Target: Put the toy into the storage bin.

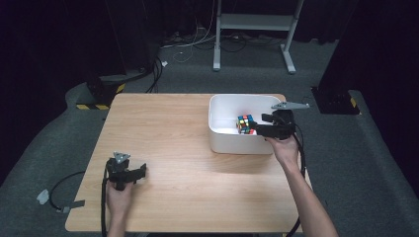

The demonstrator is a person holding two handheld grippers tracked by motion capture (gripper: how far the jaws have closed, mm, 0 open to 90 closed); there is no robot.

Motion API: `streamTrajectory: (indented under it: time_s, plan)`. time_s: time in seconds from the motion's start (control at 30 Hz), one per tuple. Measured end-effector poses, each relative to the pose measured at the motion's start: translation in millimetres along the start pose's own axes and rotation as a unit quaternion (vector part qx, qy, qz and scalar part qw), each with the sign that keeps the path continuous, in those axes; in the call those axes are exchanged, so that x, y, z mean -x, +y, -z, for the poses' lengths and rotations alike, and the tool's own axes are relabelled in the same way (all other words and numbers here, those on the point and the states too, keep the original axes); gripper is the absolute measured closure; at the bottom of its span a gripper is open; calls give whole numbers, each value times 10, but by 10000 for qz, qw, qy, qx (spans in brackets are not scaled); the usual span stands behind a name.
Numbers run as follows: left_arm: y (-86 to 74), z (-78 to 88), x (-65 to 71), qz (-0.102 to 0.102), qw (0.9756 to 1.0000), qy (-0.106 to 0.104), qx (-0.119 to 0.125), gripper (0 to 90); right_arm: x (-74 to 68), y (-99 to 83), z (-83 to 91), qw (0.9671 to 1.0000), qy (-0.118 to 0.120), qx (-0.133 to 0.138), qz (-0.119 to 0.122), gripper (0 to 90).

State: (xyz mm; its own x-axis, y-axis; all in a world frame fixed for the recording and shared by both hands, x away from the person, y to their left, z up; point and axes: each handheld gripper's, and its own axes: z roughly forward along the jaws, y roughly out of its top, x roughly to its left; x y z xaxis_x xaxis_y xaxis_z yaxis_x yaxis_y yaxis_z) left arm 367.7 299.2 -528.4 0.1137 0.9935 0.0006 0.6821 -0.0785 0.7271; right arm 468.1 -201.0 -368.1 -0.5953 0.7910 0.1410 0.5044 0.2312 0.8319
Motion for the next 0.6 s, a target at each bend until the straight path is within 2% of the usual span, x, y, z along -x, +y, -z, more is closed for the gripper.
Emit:
streamTrajectory:
  time_s: [0.6]
  plan:
    - [0,0,0,-1,10000,2,0,145,-9,-72,137,9999,2,124,34,335]
